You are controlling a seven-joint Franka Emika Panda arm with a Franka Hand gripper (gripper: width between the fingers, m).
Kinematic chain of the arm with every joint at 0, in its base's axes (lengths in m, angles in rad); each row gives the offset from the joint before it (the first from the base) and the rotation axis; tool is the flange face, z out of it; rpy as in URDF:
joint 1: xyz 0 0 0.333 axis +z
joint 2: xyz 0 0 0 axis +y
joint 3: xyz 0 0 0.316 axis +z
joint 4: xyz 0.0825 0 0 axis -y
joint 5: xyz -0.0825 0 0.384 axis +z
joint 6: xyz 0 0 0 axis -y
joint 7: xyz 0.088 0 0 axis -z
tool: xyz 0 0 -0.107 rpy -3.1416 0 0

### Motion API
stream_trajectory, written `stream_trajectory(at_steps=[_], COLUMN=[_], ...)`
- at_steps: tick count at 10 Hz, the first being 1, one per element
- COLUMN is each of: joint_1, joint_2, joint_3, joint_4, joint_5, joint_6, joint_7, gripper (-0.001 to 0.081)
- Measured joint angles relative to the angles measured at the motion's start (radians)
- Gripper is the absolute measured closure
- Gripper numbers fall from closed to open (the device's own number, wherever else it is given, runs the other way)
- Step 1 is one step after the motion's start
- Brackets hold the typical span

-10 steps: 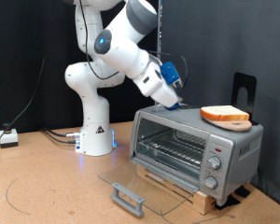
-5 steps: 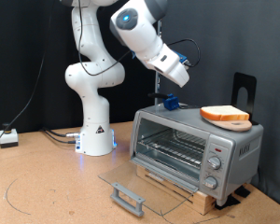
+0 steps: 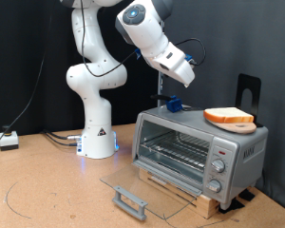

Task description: Make a piece of toast with the oven

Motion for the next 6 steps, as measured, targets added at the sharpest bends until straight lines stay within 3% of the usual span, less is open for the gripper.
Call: stream_trajectory(at_steps=[3,6], joint_1=[-0.005,-0.038], joint_2=[-0.165,-0.284], joint_3=[0.058,0.060], joint_4=[-0.089,-0.136], joint_5=[0.028,0.024], joint_6=[0.101,0.112], joint_7=[0.064,0.163], gripper=[-0.0003,-0.0003])
